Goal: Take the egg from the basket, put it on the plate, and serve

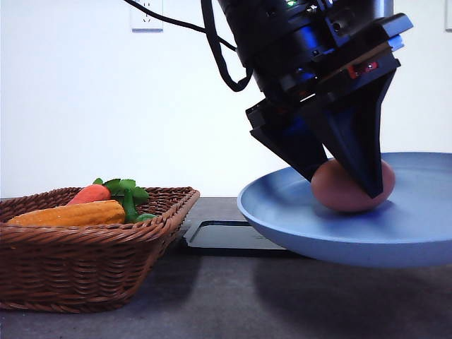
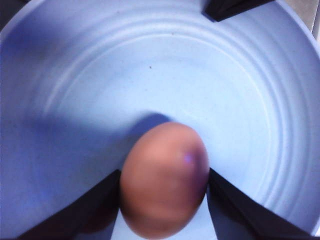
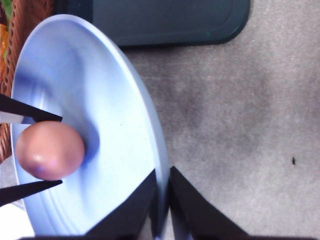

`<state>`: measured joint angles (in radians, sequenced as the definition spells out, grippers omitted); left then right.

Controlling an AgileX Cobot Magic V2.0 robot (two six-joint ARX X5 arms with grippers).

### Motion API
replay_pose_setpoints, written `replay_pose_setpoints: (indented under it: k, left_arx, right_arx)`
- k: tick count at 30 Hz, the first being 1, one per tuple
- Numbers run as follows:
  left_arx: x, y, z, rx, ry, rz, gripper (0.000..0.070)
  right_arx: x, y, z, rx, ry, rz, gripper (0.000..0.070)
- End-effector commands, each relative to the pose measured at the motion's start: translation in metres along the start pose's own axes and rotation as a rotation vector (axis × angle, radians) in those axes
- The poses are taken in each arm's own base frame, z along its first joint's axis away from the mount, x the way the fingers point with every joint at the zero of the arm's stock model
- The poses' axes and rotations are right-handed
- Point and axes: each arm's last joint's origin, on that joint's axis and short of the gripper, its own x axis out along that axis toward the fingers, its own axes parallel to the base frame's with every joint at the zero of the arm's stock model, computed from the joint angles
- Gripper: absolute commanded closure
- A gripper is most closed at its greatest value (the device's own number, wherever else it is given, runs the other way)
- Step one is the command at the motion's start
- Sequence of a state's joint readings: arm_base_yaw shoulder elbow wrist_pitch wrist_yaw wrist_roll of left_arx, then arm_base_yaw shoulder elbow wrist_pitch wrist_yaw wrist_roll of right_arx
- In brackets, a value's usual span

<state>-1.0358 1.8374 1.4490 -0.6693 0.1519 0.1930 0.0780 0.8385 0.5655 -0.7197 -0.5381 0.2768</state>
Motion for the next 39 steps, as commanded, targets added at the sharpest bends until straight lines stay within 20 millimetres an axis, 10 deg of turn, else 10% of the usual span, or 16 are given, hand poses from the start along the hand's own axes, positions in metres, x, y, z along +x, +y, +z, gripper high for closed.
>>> replay_pose_setpoints:
  k: [1,10,20,30,39]
  left_arx:
    - [0.008,-0.004,0.003,-0.003,0.008,-0.002,0.0312]
    - [-0.027,-0.007,0.005,-0.014,-0.041,0.026,0.0269]
    - [-0.154,-0.014,-0.013,-0.029,-0.244,0.210,0.0273]
    - [-0.275,-0.039,-0.078,-0.112,-0.459,0.421,0.0274]
    - [-0.319,-0.057,-0.123,-0.172,-0.573,0.449,0.0274]
  right_arx:
    - [0.000,0.002,0.002,-0.011,-0.001,0.041,0.0700]
    - [0.013,-0.003,0.005,0.027,0.083,0.074,0.0700]
    - [0.041,-0.015,0.028,0.050,0.133,0.060,0.0700]
    - [0.072,-0.015,0.095,0.048,0.128,0.055,0.0700]
    - [0.113,-0.022,0.159,0.054,0.137,0.050,0.0700]
